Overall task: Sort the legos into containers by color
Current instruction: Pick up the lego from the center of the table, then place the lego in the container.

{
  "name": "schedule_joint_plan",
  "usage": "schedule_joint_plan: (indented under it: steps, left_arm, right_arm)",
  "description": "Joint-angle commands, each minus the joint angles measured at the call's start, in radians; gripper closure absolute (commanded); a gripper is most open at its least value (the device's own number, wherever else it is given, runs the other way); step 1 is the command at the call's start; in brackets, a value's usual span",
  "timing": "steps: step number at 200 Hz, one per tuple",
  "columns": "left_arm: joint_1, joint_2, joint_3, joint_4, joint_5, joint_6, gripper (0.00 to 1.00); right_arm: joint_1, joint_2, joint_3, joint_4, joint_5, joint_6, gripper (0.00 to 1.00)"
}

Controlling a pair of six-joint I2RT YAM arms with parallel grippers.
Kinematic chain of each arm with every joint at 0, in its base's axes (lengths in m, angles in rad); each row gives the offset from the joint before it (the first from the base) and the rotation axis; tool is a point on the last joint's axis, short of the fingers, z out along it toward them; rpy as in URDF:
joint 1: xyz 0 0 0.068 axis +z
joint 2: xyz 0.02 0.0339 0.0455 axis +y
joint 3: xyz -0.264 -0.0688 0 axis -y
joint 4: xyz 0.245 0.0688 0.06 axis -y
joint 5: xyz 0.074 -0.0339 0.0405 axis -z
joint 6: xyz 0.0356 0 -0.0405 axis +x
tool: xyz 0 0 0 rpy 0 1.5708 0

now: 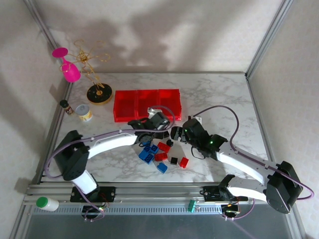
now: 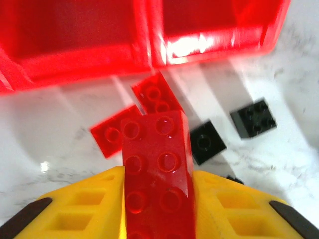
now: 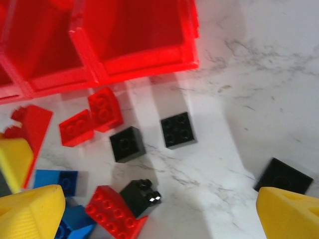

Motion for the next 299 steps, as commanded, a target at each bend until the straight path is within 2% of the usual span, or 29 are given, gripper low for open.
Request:
schedule_joint_plan:
  steps: [1, 33, 59, 84, 131, 156, 178, 225, 260, 299]
  left_arm:
    - [0.072, -0.063, 0.018, -0.056, -0.107, 0.021, 0.68]
    - [0.192, -0.152, -0.002, -0.026, -0.143, 0.047, 0.69]
    - [0.304, -0.176, -0.017, 0.014, -0.127, 0.077, 0.69]
    - [0.408, -0.138, -0.009, 0.056, -0.08, 0.106, 0.7]
    - [0.529, -0.01, 0.04, 0.128, -0.006, 0.162, 0.71]
    - [0.556, 0.074, 0.102, 0.113, -0.011, 0.179, 0.71]
    - [0.565, 0.141, 0.136, 0.139, 0.031, 0.198, 0.71]
    - [0.567, 0.304, 0.247, 0.109, 0.014, 0.22, 0.69]
    - [0.568, 0.318, 0.253, 0.117, 0.03, 0.234, 0.58]
    - [0.566, 0.279, 0.254, 0.111, 0.044, 0.244, 0.52]
  right_arm:
    - [-0.006, 0.004, 0.053, 0.084, -0.069, -0.076, 0.01]
    - [-0.006, 0.069, 0.104, 0.143, -0.126, -0.134, 0.01]
    - [-0.006, 0.128, 0.139, 0.17, -0.131, -0.144, 0.01]
    - [-0.007, 0.162, 0.141, 0.234, -0.119, -0.117, 0.01]
    - [-0.006, 0.222, 0.16, 0.298, -0.071, -0.097, 0.01]
    - [-0.006, 0.23, 0.158, 0.304, -0.06, -0.101, 0.01]
    - [-0.007, 0.226, 0.146, 0.3, -0.039, -0.108, 0.01]
    - [-0.007, 0.222, 0.131, 0.298, -0.026, -0.111, 0.01]
    - [-0.013, 0.222, 0.126, 0.299, -0.016, -0.116, 0.01]
    - [-0.028, 0.209, 0.127, 0.293, -0.023, -0.119, 0.01]
